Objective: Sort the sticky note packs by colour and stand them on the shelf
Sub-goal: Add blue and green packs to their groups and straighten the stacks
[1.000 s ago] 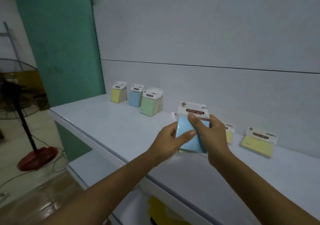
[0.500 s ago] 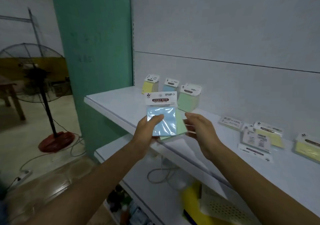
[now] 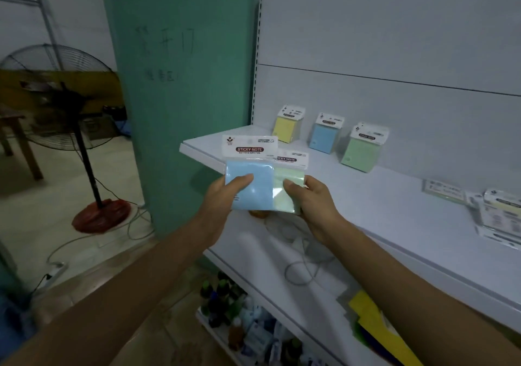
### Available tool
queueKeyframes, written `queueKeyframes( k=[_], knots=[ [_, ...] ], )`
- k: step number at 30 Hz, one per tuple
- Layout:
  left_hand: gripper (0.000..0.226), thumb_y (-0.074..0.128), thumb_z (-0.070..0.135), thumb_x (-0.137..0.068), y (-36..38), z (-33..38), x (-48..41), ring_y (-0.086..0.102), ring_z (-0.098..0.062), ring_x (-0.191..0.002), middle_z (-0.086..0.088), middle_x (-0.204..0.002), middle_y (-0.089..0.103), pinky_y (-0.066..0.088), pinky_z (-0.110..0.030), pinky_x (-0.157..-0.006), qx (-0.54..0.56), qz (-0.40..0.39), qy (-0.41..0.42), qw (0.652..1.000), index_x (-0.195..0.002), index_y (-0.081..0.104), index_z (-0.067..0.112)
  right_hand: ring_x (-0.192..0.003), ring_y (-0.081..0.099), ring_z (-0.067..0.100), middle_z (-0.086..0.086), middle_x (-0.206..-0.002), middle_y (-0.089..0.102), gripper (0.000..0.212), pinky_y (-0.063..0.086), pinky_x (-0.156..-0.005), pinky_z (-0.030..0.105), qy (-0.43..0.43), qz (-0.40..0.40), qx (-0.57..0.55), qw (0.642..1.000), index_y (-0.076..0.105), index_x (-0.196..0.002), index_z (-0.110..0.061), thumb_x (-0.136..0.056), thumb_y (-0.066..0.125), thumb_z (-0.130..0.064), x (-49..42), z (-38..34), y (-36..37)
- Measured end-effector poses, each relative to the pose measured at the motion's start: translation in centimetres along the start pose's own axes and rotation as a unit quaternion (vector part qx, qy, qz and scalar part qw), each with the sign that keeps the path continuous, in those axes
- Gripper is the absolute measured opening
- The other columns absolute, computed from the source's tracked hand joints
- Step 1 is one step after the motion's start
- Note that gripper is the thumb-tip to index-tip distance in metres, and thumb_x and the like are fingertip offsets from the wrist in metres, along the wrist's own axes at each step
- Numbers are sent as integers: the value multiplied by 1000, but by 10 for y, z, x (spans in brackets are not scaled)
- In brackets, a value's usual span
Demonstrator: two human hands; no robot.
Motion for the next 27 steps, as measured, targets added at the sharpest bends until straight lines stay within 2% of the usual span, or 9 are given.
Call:
queueKeyframes(
  k=[1, 3, 5, 7, 10, 13, 17, 21, 27],
  knots=[
    [18, 64, 23, -84, -5, -3, -5, 66, -21, -90, -2, -98, 71, 54, -35, -81, 24, 11, -12, 1000, -102, 65, 20, -60, 69, 13, 13, -93, 68, 22, 54, -47, 24, 3, 18, -7, 1000, 57, -112, 2, -92, 56, -5, -2, 3, -1],
    [17, 58, 19, -89, -9, -11, -15, 65, -22, -92, -5, -102, 69, 52, -39, -85, 71, 29, -38, 996, -105, 62, 20, -75, 70, 17, 14, -105, 68, 24, 57, -60, 28, 1, 62, 7, 998, 57, -114, 0, -92, 57, -9, -9, 8, -8],
    [13, 57, 18, -90, -5, -19, -27, 65, -19, -85, -3, -95, 69, 52, -35, -76, 90, 35, -52, 994, -102, 61, 21, -91, 68, 24, 13, -111, 68, 24, 57, -75, 34, -10, 104, 23, 994, 58, -114, -4, -91, 58, -13, -19, 6, -22],
    [11, 57, 18, -90, 3, -26, -38, 65, -15, -76, -1, -88, 69, 52, -30, -66, 91, 32, -64, 993, -100, 62, 20, -94, 67, 25, 12, -110, 68, 18, 56, -82, 37, -13, 131, 19, 991, 59, -109, -8, -91, 58, -14, -30, 1, -38],
    [26, 61, 18, -87, 18, -36, -59, 66, -24, -88, -10, -101, 69, 53, -35, -73, 91, 26, -86, 992, -113, 61, 14, -97, 66, 25, 7, -107, 68, 10, 54, -89, 42, -13, 148, 6, 989, 60, -101, -15, -92, 58, -13, -48, -4, -64],
    [28, 62, 19, -87, 37, -40, -82, 63, -29, -98, -12, -110, 67, 54, -36, -72, 86, 14, -96, 992, -114, 60, 14, -99, 65, 26, 6, -108, 67, 17, 53, -91, 43, -15, 175, -16, 984, 59, -108, -15, -92, 58, -12, -70, -3, -93],
    [13, 59, 19, -90, 67, -34, -115, 63, -19, -88, -4, -98, 66, 53, -23, -56, 45, -19, -76, 996, -102, 60, 22, -98, 66, 27, 10, -113, 67, 27, 53, -89, 41, -5, 221, -25, 975, 59, -116, -8, -89, 62, -13, -105, 2, -127],
    [13, 52, 15, -93, 93, -39, -149, 60, -14, -82, -2, -93, 63, 51, -27, -66, -15, -44, -67, 997, -90, 58, 26, -92, 65, 30, 13, -108, 66, 15, 55, -74, 35, -2, 252, -3, 968, 60, -103, -11, -88, 59, -6, -140, 2, -156],
    [14, 52, 13, -94, 124, -55, -196, 60, -9, -78, 5, -88, 63, 52, -25, -68, -50, -104, -55, 992, -94, 56, 26, -94, 64, 30, 13, -105, 65, 20, 53, -72, 34, -39, 303, 72, 949, 58, -96, -12, -84, 54, 3, -165, -5, -189]
  ],
)
Point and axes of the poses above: each hand's wrist, its own x-axis away from the middle knuckle, its own y-axis out of the palm, z = x × y, the point moved 6 cm from there along -x, towards the middle knuckle
